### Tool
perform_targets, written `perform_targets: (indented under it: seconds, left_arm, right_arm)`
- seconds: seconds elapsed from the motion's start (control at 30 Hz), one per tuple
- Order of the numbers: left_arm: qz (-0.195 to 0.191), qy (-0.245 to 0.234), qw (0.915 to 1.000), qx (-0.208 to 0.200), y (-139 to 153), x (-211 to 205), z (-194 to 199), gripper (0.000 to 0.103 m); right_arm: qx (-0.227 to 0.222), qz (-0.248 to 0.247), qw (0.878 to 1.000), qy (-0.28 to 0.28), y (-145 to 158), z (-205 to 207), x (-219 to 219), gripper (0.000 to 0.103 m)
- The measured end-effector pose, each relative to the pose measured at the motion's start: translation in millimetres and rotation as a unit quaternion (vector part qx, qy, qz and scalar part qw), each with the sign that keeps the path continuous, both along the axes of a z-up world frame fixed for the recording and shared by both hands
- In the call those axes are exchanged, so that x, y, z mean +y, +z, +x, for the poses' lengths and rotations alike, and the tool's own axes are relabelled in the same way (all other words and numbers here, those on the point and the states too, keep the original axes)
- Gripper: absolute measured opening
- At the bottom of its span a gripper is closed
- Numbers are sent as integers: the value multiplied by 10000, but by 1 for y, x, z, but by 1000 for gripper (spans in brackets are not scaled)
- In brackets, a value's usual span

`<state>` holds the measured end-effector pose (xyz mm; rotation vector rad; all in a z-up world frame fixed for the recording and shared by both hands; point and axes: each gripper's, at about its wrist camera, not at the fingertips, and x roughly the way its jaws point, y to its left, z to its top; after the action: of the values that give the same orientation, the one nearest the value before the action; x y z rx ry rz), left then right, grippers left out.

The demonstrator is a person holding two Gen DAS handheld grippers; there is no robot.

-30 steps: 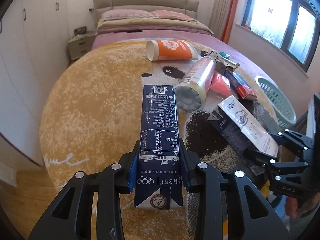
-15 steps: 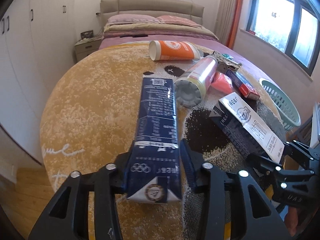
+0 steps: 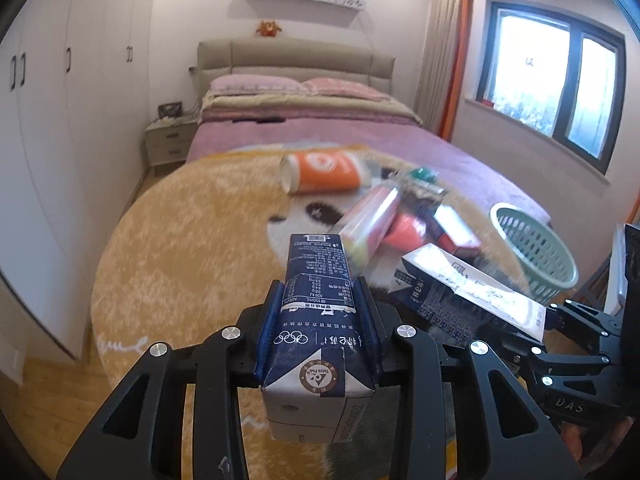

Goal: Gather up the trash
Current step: 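Carry both cartons over the blue basket and open both grippers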

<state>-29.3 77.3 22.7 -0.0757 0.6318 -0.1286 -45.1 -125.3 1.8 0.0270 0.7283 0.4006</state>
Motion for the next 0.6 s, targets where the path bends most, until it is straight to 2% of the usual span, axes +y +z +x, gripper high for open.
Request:
perform_targets:
  seconds: [0.2, 0.37, 0.6]
  left_arm:
    - [18, -336, 9989, -319, 24, -27, 9, 34]
    - [-59, -809, 9953, -525, 39, -61, 26, 34]
    - [-70, -1477, 9873, -574, 46, -133, 63, 34]
  right_arm:
    - [-294, 200, 9989, -302, 23, 4, -29, 54]
    - [-501, 224, 9953, -799, 33, 14, -66, 54]
    - [-577, 340, 9837, -1667, 36, 31, -142, 54]
